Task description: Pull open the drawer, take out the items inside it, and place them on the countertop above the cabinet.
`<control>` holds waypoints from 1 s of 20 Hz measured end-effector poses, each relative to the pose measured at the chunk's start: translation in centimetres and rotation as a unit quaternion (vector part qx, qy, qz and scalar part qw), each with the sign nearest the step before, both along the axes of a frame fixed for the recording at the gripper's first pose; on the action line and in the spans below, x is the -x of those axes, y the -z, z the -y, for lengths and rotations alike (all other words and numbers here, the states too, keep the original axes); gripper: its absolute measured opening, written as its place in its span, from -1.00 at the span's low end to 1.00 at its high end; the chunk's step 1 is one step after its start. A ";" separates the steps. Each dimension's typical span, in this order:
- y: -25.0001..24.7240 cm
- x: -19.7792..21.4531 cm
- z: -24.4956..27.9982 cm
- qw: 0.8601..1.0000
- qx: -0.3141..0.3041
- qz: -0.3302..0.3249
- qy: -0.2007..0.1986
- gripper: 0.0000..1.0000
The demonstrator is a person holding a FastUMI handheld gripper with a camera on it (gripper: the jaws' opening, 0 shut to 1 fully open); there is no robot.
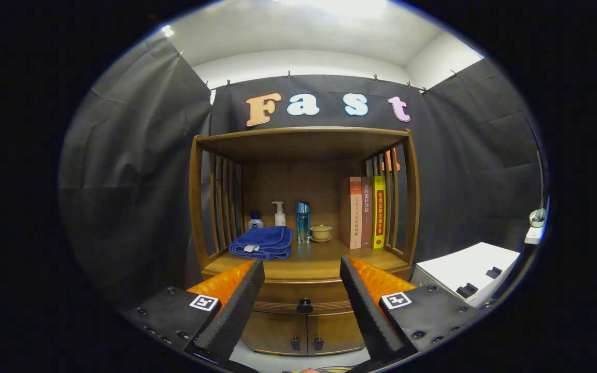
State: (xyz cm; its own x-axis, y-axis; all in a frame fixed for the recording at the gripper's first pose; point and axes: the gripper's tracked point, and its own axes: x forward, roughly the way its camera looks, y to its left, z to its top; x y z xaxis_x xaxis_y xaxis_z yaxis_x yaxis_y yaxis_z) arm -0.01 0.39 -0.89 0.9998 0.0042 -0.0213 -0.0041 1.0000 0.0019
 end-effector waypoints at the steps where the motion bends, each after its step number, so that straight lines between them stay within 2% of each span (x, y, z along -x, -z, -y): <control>1: 0.0 0.0 0.1 1.000 0.000 0.001 0.001 0.97; 20: 0.7 -0.7 -0.5 1.000 -0.003 0.004 -0.007 0.97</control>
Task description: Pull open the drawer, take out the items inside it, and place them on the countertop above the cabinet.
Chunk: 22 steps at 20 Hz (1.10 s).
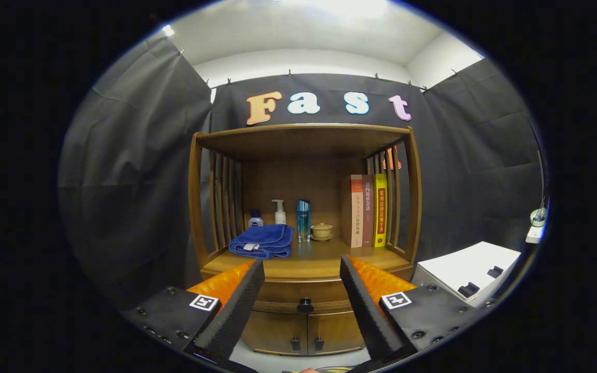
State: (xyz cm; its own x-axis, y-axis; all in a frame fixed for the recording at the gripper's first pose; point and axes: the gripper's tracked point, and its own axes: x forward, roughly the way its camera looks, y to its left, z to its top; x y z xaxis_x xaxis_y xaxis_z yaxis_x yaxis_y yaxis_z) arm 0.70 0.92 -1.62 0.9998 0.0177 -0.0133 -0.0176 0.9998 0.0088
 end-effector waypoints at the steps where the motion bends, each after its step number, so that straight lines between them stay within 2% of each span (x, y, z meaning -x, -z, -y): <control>1: 0.3 -0.3 0.0 1.000 0.000 0.001 -0.002 0.97; 9: 5.9 -3.9 1.2 1.000 0.000 0.009 0.004 0.97; 15: 16.0 -7.0 0.1 1.000 -0.004 -0.020 -0.006 0.96; 18: 21.6 -7.6 0.7 0.998 0.000 -0.064 0.004 0.95; 22: 24.8 -8.5 1.8 0.996 0.038 -0.082 0.011 0.91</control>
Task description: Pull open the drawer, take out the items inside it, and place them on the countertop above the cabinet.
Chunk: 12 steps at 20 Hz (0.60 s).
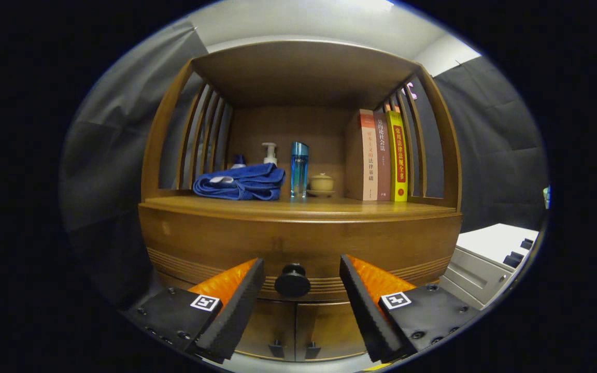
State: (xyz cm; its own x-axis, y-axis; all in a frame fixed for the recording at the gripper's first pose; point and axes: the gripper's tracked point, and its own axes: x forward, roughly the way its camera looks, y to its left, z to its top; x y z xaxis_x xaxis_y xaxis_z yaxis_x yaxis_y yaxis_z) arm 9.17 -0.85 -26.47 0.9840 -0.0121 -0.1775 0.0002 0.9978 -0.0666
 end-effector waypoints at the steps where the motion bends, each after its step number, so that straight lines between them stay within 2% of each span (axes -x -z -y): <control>1: 0.5 0.1 -0.1 1.000 -0.002 -0.007 0.000 0.90; 3: 1.4 -0.4 -0.3 1.000 -0.007 -0.019 0.000 0.87; 7: 2.9 -1.7 -1.2 0.999 -0.013 -0.035 -0.015 0.53; 12: 2.7 -2.1 -1.2 0.999 -0.001 -0.035 -0.002 0.10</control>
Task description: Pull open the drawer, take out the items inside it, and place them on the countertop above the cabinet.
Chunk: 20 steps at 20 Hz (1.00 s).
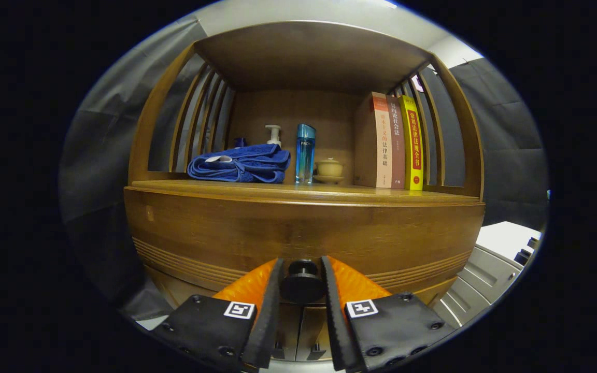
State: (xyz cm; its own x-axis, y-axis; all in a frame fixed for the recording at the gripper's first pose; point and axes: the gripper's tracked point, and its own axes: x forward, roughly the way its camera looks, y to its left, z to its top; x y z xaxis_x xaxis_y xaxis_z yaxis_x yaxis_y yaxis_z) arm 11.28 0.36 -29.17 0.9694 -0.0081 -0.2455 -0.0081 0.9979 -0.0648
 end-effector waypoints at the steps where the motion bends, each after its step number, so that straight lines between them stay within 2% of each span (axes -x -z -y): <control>1: -0.1 -0.2 0.1 1.000 0.001 0.003 -0.003 0.01; 3: -0.1 -0.5 -0.1 1.000 -0.007 0.005 -0.003 -0.10; 12: -1.3 -1.0 0.2 0.999 -0.031 0.019 0.004 -0.10; 20: -2.5 4.4 -0.4 0.999 -0.040 -0.006 -0.017 -0.11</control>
